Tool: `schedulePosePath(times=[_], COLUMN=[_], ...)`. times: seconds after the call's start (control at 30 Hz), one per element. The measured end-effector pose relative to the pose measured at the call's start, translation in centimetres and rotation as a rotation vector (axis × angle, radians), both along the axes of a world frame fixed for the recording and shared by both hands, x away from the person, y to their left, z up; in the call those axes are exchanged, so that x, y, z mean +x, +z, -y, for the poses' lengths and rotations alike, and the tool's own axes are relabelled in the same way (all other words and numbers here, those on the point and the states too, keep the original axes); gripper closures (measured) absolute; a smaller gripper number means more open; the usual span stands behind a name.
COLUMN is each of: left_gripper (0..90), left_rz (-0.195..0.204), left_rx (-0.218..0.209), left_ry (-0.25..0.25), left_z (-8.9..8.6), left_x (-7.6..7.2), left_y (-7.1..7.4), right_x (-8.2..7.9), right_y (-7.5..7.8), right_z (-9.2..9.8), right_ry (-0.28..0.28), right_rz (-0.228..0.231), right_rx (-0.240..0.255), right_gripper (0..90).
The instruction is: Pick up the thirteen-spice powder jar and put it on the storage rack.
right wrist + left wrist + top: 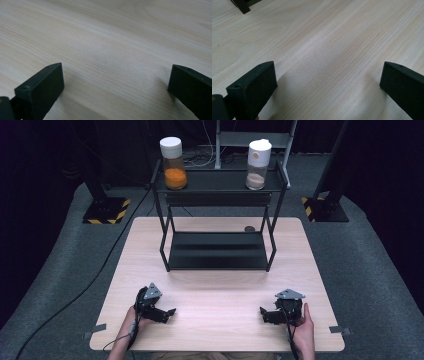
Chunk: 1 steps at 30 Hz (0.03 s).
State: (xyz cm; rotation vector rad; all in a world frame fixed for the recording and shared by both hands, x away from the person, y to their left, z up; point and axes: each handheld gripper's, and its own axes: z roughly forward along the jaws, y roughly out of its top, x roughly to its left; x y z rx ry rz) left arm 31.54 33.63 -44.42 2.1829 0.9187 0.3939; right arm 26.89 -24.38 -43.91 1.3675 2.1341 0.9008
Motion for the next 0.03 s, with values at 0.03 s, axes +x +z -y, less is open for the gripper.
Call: schedulePosePath(times=[0.03], left_gripper=[0.3], left_rz=[0.000], left_rx=[0.000], left_ry=[0.000], left_z=[0.00], left_x=[0.00], left_y=[0.00], right_x=[-0.43], right_y=[-0.03], right_z=[-0.54], right_ry=[-0.040], right_rz=[0.000], right_rx=[0.003], right_gripper=[0.0])
